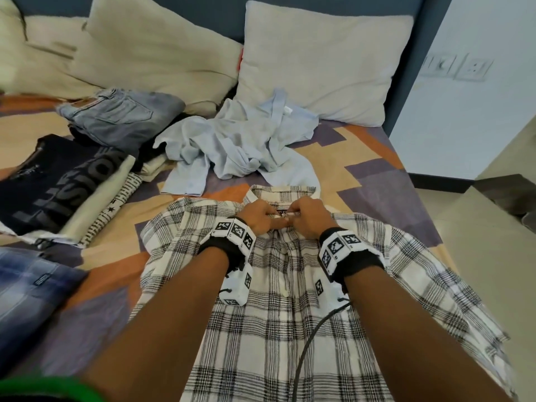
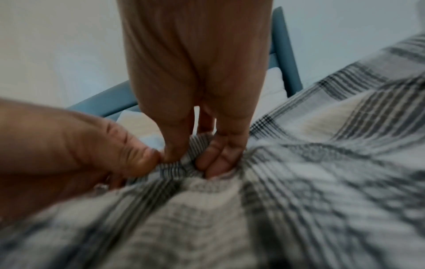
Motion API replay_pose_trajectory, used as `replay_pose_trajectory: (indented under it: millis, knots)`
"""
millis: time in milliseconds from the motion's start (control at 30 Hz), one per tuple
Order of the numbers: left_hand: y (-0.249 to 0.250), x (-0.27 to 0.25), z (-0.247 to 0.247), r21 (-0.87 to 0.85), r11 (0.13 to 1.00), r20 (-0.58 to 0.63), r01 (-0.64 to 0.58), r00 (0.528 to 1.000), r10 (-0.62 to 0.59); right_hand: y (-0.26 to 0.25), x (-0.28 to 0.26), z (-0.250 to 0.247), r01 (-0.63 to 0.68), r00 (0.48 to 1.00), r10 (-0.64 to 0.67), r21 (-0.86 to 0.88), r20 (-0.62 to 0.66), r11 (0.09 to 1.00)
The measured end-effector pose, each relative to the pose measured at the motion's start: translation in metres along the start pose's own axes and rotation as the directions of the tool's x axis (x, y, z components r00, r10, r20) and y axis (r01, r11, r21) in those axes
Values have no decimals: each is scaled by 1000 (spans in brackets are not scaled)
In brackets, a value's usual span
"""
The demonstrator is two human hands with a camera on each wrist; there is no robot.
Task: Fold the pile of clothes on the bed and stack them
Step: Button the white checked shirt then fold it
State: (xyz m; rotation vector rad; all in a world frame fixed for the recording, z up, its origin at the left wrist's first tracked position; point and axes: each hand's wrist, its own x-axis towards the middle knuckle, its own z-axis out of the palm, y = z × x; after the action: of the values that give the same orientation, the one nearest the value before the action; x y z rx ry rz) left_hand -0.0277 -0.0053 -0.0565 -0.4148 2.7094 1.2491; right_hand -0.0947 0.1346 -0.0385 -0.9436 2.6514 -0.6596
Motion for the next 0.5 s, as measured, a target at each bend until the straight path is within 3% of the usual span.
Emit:
replay_pose_trajectory:
  millis: [167,500]
  knots:
    - [-2,1,2,-81,997,-36,4,999,-6,9,9,-15,-79,977,62,77,205,994]
    - [-4,0,5,-161,984,-112,76,989,-95,8,1,-11,-36,988,28,52,149,998]
